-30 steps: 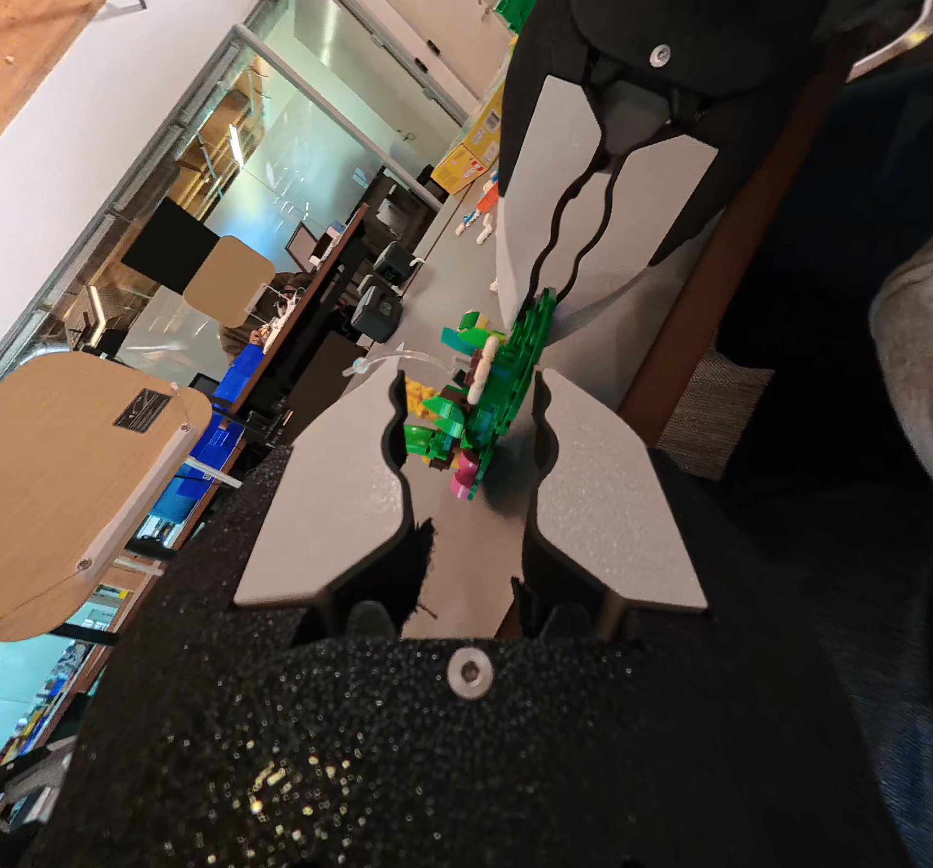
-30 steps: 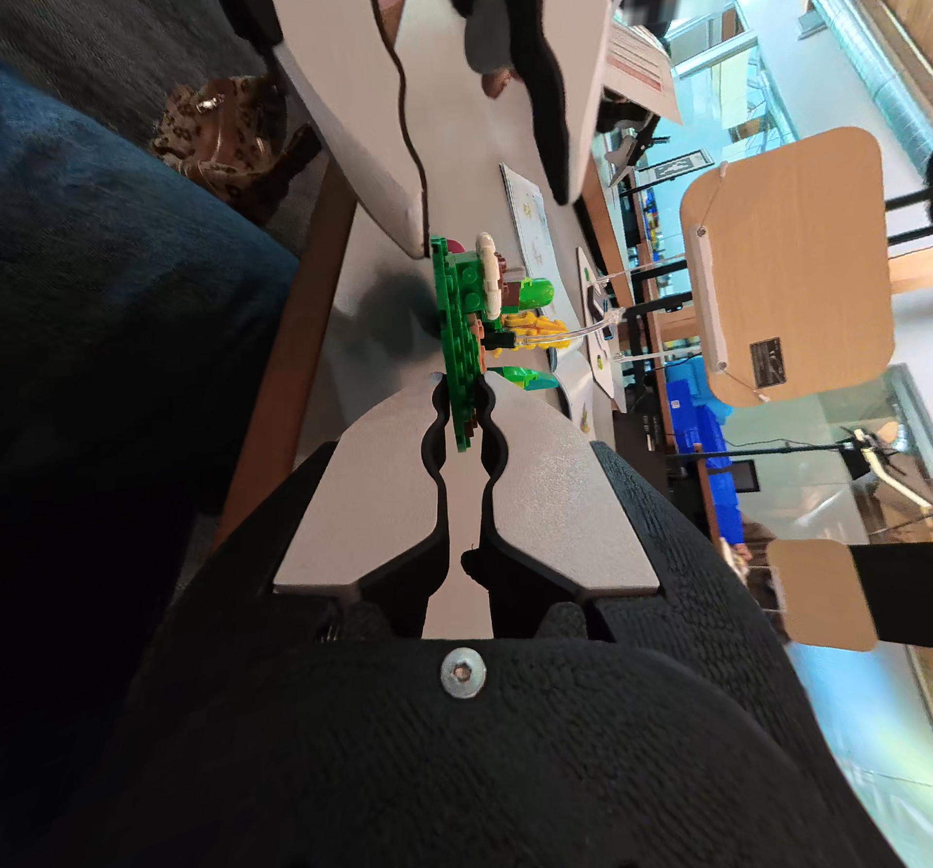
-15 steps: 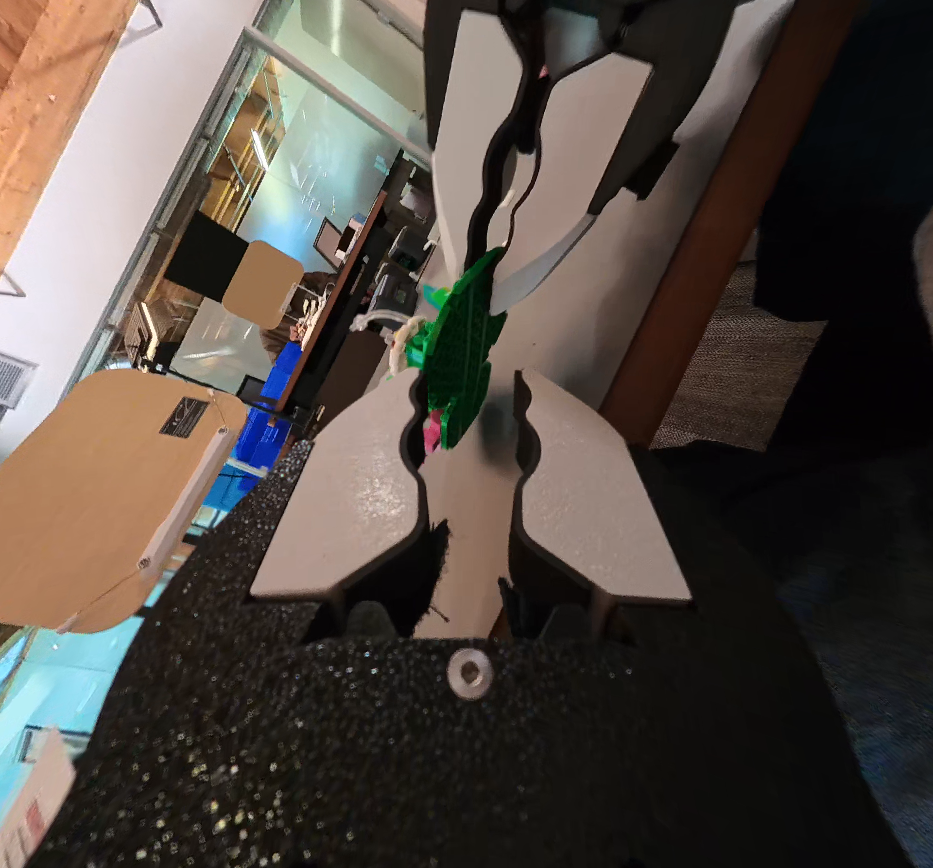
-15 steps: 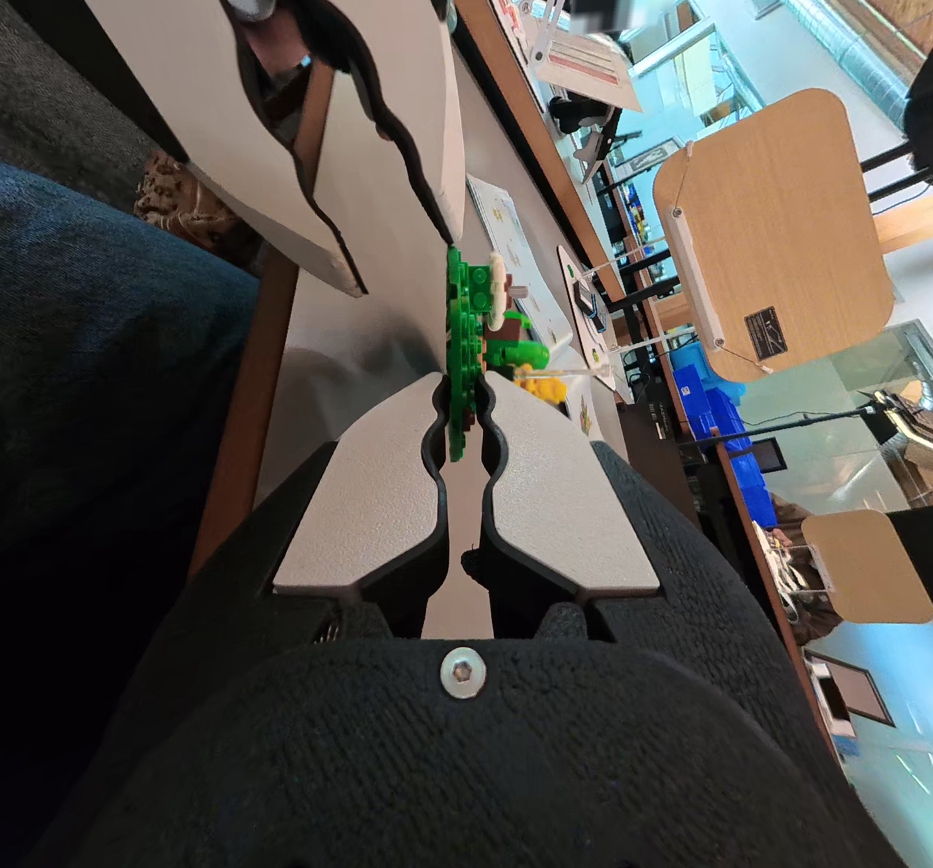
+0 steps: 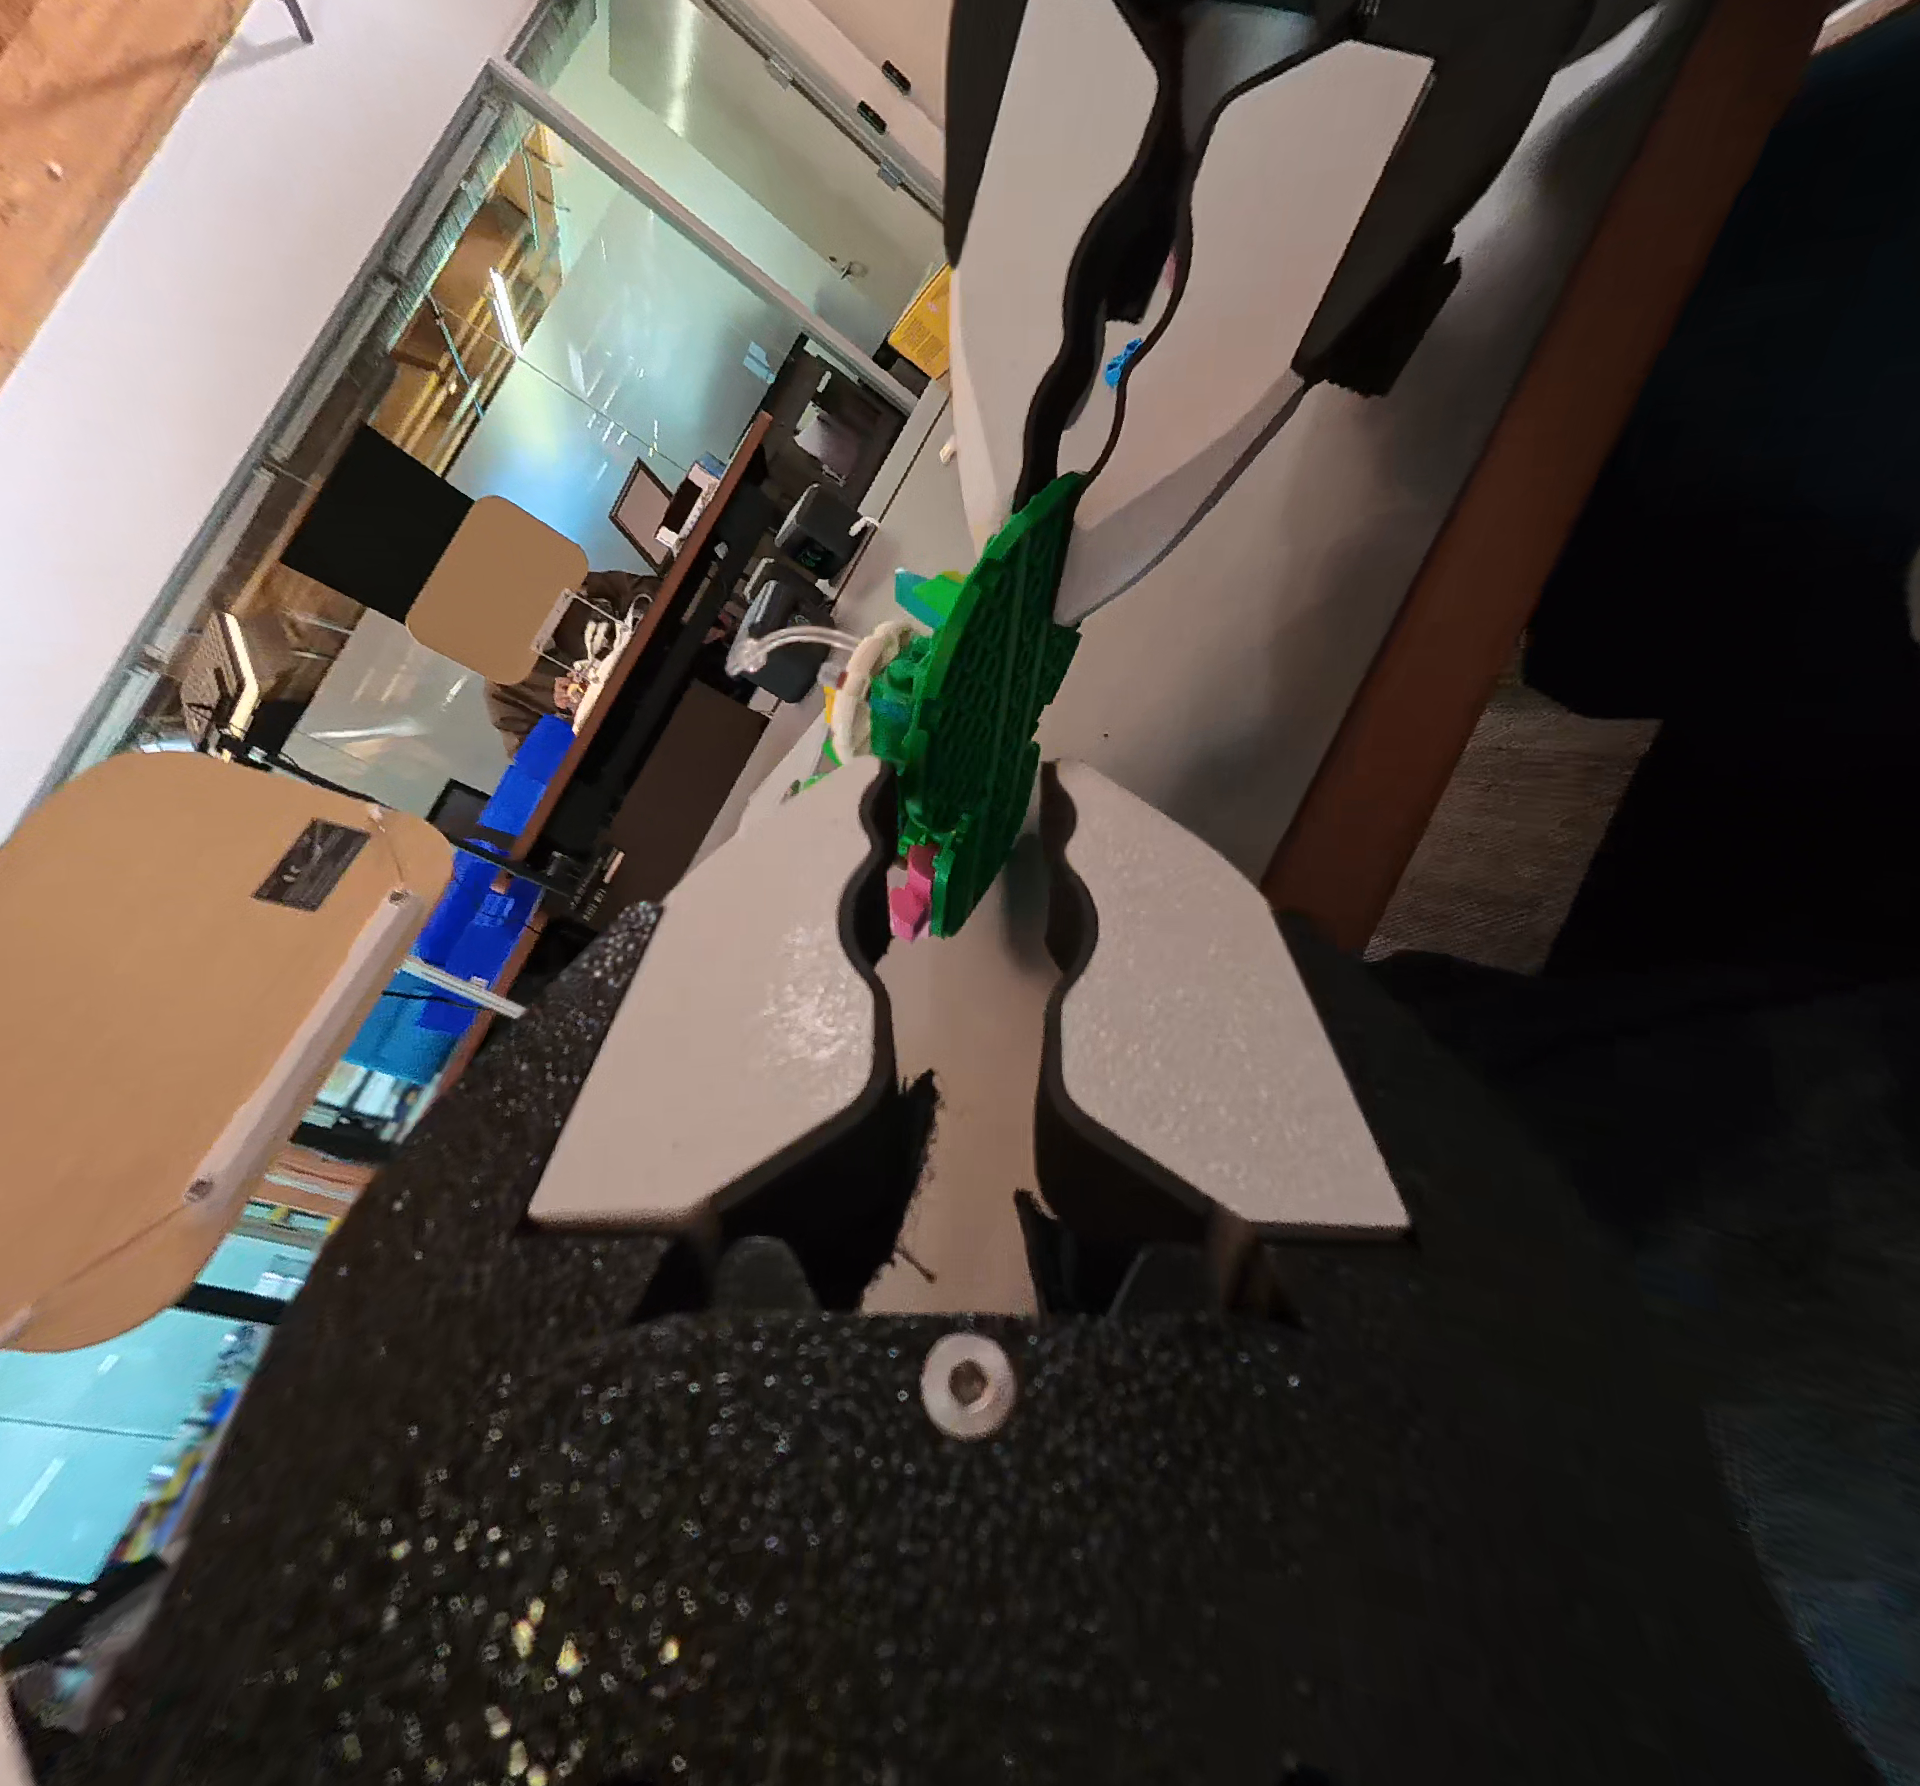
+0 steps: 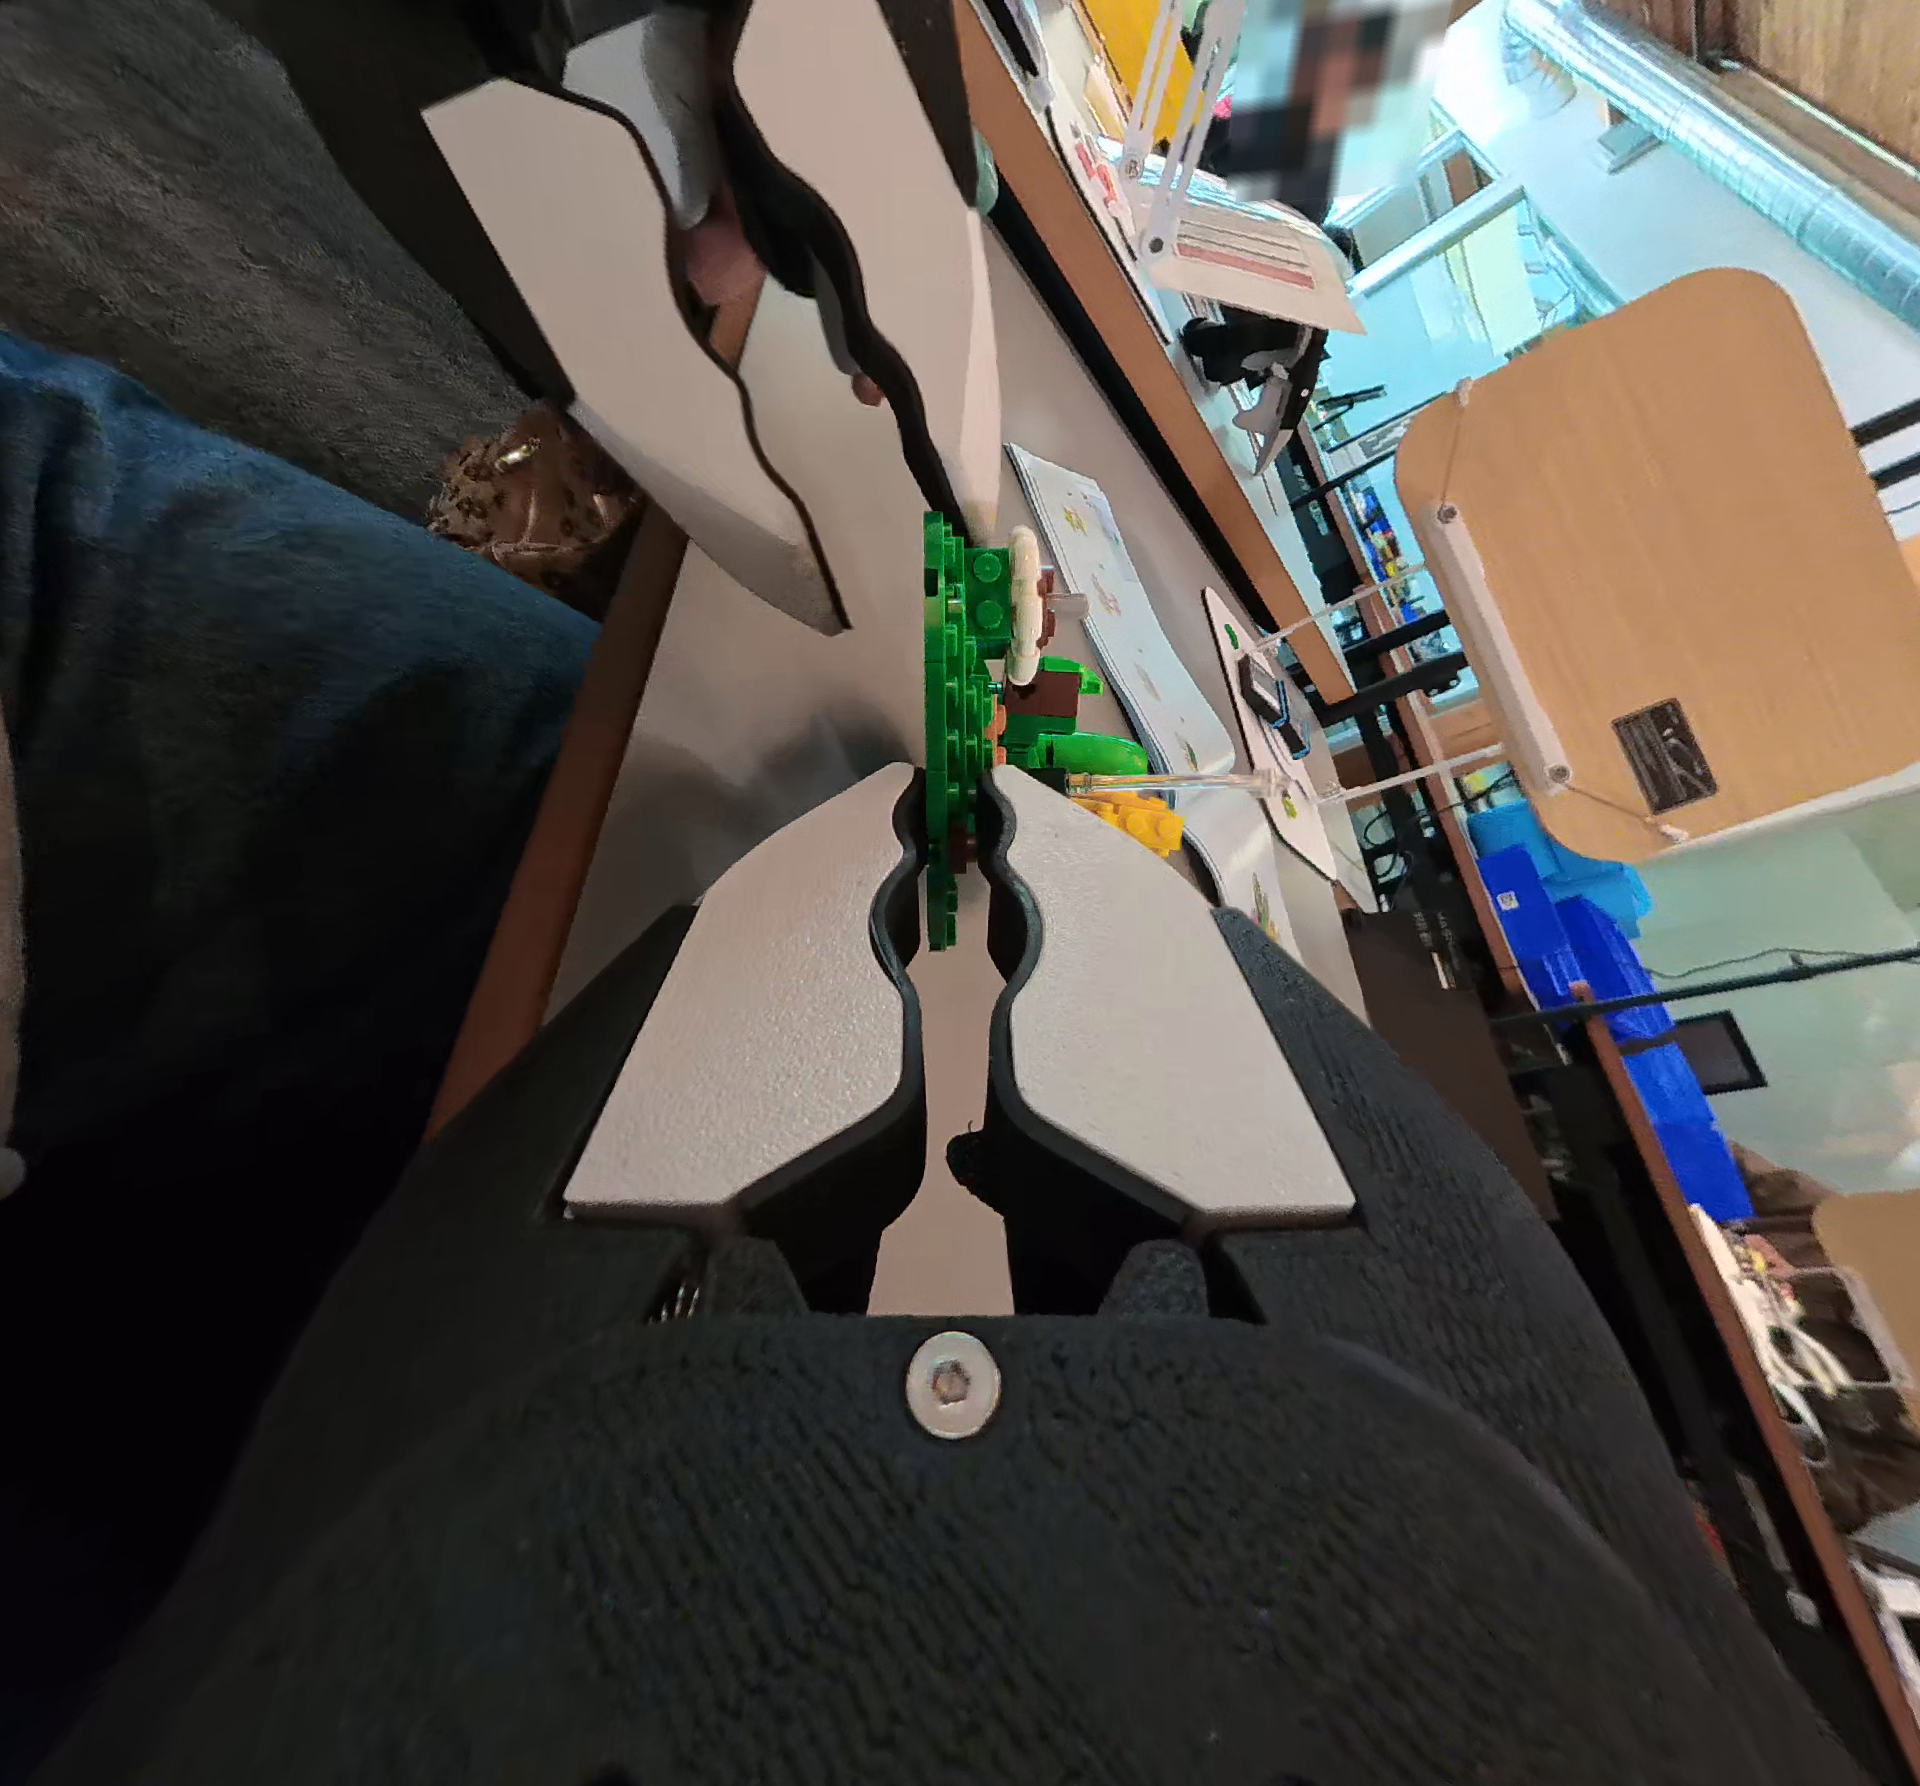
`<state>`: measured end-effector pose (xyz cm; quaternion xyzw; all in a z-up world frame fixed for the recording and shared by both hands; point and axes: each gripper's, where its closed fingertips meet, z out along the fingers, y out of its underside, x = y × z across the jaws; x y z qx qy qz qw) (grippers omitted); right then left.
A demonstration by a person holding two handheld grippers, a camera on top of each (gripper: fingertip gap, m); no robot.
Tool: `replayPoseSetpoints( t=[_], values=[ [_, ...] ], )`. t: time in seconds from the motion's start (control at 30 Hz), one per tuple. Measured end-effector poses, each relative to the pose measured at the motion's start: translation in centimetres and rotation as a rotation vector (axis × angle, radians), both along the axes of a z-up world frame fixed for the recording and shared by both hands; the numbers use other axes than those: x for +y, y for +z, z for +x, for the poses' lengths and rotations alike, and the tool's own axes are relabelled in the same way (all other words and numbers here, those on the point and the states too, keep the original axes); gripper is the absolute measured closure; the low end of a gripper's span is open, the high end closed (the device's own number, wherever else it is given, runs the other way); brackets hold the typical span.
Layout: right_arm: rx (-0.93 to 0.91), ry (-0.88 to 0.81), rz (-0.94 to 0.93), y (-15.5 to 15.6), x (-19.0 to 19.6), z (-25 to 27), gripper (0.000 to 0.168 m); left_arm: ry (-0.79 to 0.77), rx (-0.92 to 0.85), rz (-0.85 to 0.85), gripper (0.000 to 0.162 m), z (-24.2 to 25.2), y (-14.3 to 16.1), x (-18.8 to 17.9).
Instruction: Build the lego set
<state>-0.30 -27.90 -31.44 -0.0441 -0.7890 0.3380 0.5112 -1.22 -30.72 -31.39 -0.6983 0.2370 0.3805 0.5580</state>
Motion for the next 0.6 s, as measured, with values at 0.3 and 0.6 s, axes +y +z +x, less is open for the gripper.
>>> replayPoseSetpoints(
  t=[0.3, 0.6],
  values=[
    [0.005, 0.024, 0.047, -0.3, 0.2, 0.2, 0.161, -0.014, 0.210, -0.043, 0.155, 0.1, 0.4, 0.2],
    [-0.134, -0.036, -0.076, 0.3, 4.3, -1.1, 0.137, 0.056, 0.352, -0.113, 0.157, -1.6, -0.7, 1.0]
  ],
)
